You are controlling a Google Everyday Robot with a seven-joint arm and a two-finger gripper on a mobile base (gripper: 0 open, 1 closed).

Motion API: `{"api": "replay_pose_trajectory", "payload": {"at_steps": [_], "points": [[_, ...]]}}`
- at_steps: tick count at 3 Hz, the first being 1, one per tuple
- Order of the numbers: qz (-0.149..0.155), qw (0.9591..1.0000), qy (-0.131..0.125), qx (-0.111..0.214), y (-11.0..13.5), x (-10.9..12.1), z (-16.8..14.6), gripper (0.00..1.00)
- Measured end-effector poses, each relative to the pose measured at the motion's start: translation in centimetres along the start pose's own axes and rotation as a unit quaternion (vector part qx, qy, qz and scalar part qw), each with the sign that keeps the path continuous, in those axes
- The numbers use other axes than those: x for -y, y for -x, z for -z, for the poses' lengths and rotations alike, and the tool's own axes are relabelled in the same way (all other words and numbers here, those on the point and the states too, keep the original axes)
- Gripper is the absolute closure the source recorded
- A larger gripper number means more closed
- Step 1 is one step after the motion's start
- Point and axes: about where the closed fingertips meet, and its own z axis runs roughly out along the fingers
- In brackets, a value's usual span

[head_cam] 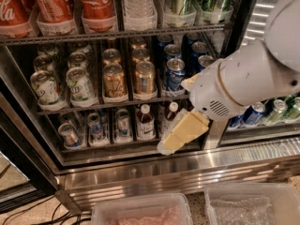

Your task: Pick 7up can from middle shelf of fridge

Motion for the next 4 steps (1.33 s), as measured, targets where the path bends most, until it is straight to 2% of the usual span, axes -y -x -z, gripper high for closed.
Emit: {"api": "replay_pose_trajectory", "payload": {"at_steps": [1,2,3,4], "points": [[-0.005,0.9969,0.019,0.077,4.1,-3.0,-3.9,0.0],[-0.021,0.9878,0.04,0.149,8.9,-7.2,-8.0,0.0],[-0.054,0.9718,0.058,0.222,14.5,-10.3,-11.0,0.0],[-0.085,0.9575,0.051,0.271,19.2,-12.0,-12.6,0.0]]}}
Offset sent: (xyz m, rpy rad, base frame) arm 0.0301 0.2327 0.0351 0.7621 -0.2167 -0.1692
